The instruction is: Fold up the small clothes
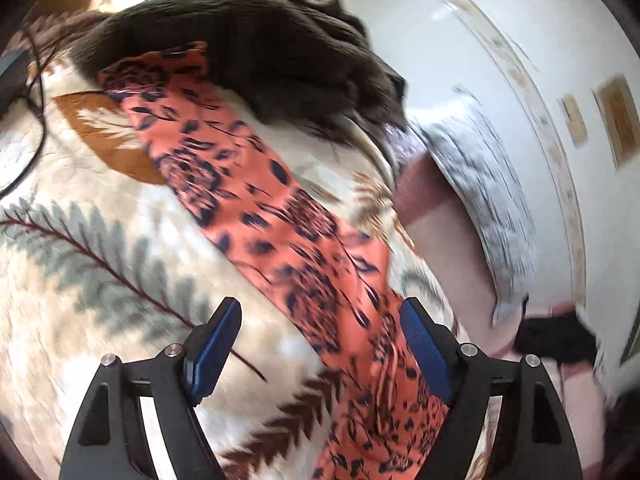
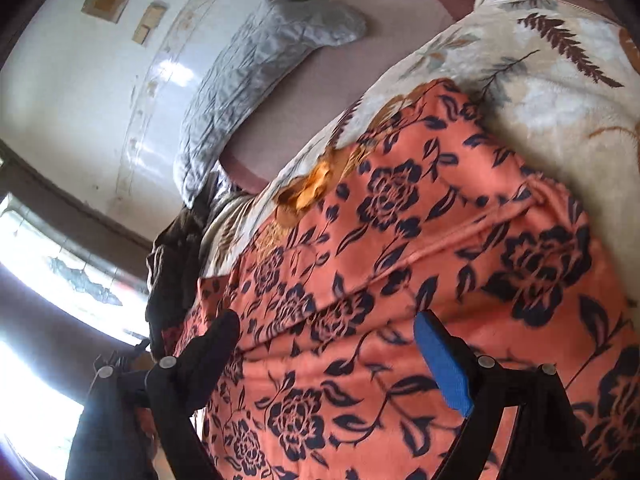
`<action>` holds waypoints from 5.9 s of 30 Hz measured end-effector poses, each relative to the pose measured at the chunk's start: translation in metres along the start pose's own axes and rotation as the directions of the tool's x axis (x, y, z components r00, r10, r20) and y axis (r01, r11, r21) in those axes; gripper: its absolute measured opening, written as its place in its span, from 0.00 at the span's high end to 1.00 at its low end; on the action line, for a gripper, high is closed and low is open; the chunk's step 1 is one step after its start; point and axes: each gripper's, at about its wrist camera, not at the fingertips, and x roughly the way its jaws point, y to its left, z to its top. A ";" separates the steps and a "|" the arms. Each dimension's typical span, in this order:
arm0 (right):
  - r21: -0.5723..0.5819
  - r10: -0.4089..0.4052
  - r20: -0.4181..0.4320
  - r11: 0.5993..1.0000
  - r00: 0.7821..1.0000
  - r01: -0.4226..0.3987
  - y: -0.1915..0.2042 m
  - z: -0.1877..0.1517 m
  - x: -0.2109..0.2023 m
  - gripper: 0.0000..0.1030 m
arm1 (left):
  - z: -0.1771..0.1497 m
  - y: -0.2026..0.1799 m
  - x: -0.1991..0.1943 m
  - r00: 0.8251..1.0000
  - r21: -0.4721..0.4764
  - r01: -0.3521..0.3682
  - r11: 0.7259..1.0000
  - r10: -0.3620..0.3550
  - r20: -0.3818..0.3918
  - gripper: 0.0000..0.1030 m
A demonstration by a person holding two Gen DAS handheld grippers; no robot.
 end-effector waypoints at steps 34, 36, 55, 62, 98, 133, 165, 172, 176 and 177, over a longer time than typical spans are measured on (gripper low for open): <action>-0.010 -0.020 0.132 1.000 0.991 0.021 -0.018 0.025 -0.022 0.12 | -0.311 -0.284 0.082 0.987 0.964 0.001 0.265 0.152 -0.043 0.25; 0.012 -0.027 0.147 1.000 0.989 0.026 -0.024 0.029 -0.028 0.12 | -0.322 -0.258 0.092 0.977 0.967 -0.034 0.252 0.212 -0.020 0.26; -0.036 -0.356 -0.139 0.934 0.924 0.354 -0.029 0.089 0.073 0.42 | -0.148 -0.116 0.055 0.970 0.582 -0.238 0.778 0.218 0.106 0.18; -0.389 -0.468 0.108 0.792 0.877 0.470 0.062 0.090 0.036 0.90 | -0.121 -0.108 0.039 0.976 0.492 -0.217 0.843 0.170 0.138 0.18; -0.043 -0.083 0.007 0.996 0.997 0.083 -0.028 0.092 0.037 0.19 | -0.134 -0.120 0.082 0.926 0.667 -0.321 0.672 0.371 0.073 0.16; 0.010 -0.259 -0.314 0.961 0.913 0.276 -0.135 -0.110 -0.150 0.52 | -0.245 0.013 -0.094 0.905 0.620 -0.169 0.766 0.369 -0.210 0.35; 0.118 -0.166 -0.341 0.969 0.925 0.217 -0.134 -0.110 -0.149 0.28 | -0.259 0.009 -0.087 0.881 0.679 -0.167 0.715 0.418 -0.224 0.59; 0.119 -0.098 -0.311 0.983 0.945 0.141 -0.114 -0.096 -0.166 0.94 | -0.237 -0.013 -0.121 0.930 0.631 -0.126 0.766 0.313 -0.194 0.95; 0.143 -0.101 -0.287 0.979 0.953 0.147 -0.120 -0.088 -0.171 0.94 | -0.242 0.001 -0.098 0.894 0.631 -0.164 0.759 0.385 -0.231 0.95; 0.161 -0.112 -0.317 0.972 0.942 0.169 -0.131 -0.090 -0.163 0.94 | -0.245 0.008 -0.088 0.871 0.630 -0.181 0.755 0.420 -0.254 0.95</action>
